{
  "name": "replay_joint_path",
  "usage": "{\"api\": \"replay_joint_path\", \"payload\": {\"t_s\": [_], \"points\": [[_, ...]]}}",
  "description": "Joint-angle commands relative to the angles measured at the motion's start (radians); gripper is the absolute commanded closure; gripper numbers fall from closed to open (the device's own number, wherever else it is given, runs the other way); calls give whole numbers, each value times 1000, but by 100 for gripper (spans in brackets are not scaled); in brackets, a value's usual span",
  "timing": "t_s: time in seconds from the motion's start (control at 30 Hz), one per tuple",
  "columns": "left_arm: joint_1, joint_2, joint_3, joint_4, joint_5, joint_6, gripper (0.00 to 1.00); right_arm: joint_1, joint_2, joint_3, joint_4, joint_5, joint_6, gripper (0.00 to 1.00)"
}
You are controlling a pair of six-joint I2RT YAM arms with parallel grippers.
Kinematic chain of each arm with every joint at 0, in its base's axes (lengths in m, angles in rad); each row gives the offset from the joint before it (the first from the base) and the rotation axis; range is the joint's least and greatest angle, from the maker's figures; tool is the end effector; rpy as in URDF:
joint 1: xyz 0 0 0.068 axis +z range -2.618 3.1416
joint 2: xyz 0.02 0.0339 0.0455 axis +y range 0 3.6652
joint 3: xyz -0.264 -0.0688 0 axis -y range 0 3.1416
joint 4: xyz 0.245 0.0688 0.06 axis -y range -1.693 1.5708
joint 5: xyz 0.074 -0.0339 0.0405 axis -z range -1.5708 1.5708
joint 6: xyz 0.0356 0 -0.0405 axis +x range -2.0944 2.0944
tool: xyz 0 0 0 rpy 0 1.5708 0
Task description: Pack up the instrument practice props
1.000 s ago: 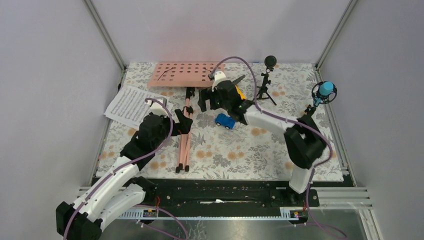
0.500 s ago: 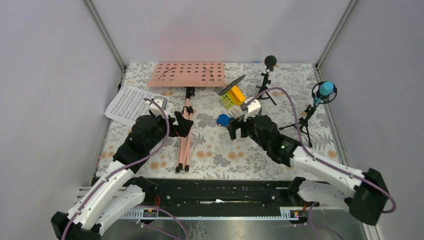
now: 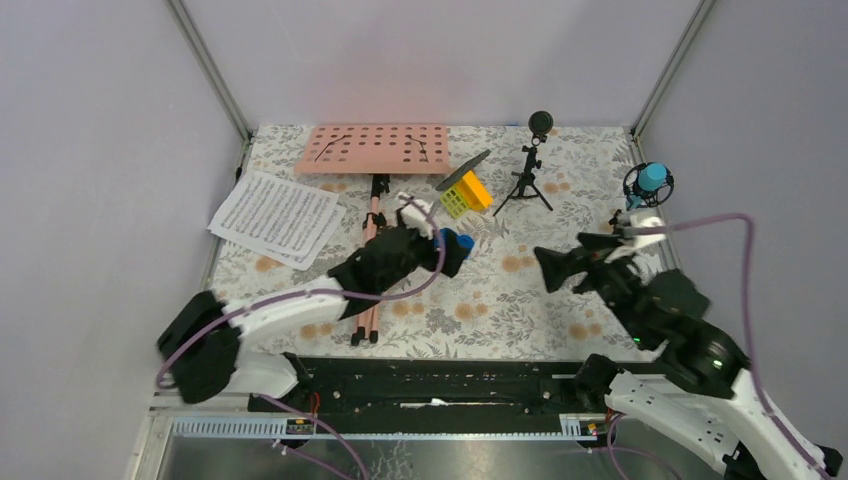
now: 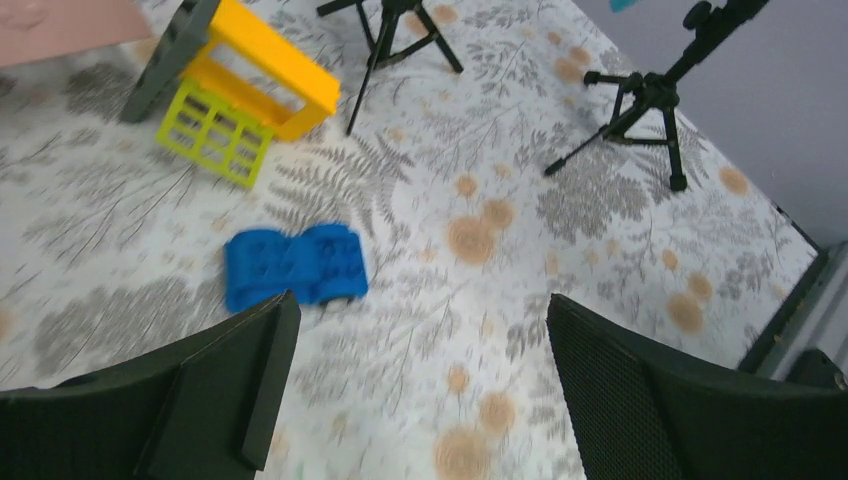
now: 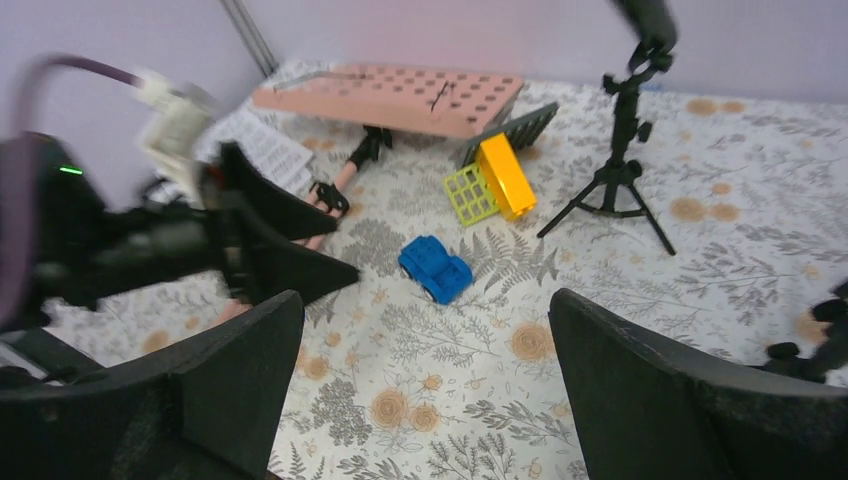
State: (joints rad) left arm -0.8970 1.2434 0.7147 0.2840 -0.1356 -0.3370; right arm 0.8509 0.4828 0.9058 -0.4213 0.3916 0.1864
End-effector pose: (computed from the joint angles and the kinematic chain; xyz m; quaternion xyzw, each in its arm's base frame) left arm 0.1803 -0.2181 0.2652 0.1772 0.7672 -0.3118 0.5318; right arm 0.0708 0.0601 0.3915 -0.0959 0.7000 0.2247 0.6710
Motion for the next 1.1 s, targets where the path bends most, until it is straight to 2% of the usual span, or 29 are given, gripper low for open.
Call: {"api": "replay_joint_path", "payload": {"t_s": [0.0,0.07,0.27,0.57,0.87,1.07], "points": [[-11,236,134,395,11,17,1,-2,-90,126,-206,81,19,0],[-17,358,199,489,24,32,1,-2,-118,161,-255,112,16,0],[-21,663,444,565,1,63,1,-2,-157,182,-335,133,6,0],[-19,963,778,619,42,136,1,-2,-243,132,-336,160,-11,0],[52,1201,1098,579,69,20,21,-1,-291,85,-338,195,-40,0],[72,1367,1345,469,48,19,16,-1,-280,81,-339,198,-33,0]]}}
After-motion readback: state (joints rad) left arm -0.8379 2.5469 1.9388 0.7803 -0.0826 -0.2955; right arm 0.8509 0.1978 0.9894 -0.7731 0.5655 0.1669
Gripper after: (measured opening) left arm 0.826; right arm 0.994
